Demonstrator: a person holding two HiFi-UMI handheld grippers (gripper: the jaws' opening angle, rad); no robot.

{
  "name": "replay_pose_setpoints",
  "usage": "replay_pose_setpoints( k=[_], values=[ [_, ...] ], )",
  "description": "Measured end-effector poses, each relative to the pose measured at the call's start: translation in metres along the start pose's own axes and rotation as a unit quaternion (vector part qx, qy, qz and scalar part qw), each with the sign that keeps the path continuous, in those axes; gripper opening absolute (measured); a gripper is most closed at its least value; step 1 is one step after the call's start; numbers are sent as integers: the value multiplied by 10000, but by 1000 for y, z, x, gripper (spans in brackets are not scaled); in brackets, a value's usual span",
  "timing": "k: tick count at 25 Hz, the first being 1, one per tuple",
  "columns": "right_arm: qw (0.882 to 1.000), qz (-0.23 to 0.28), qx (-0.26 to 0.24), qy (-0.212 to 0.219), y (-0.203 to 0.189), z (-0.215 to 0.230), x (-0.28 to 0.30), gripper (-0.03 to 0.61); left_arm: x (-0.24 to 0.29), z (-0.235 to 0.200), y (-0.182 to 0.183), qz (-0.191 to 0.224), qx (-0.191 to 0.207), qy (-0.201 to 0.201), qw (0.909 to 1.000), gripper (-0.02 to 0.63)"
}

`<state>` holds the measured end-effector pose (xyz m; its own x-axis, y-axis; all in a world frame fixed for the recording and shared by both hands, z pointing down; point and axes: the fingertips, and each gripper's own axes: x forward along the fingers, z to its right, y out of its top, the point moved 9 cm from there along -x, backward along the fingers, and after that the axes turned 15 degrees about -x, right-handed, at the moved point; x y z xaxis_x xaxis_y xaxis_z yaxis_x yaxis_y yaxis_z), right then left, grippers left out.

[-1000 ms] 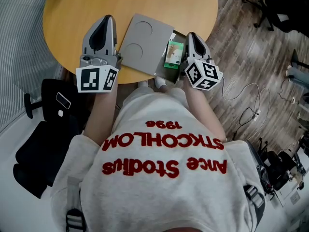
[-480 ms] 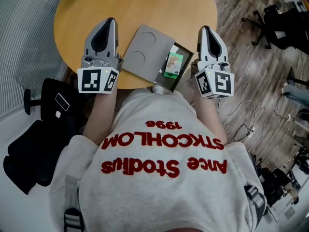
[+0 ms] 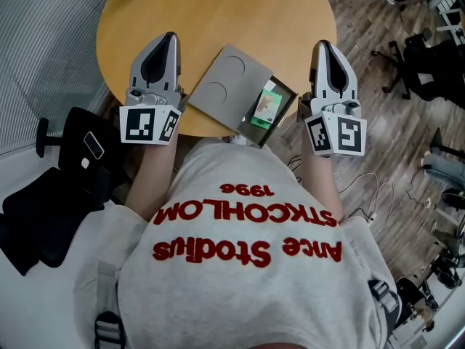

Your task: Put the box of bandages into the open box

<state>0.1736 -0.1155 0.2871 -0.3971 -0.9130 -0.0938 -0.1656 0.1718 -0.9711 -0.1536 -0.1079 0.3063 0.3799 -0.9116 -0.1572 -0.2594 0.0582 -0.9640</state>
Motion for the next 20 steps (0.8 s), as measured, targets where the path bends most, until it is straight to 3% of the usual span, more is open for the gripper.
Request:
replay_pose_setpoints(
  k=[15, 20],
  values=[
    [9899, 532, 313, 1279, 18, -50, 41, 6, -65, -18, 23, 210, 218, 930, 9952, 6],
    [9877, 612, 365, 1390, 23, -54, 42, 6, -72, -20, 27, 283, 221, 1006, 9943, 6]
  ],
)
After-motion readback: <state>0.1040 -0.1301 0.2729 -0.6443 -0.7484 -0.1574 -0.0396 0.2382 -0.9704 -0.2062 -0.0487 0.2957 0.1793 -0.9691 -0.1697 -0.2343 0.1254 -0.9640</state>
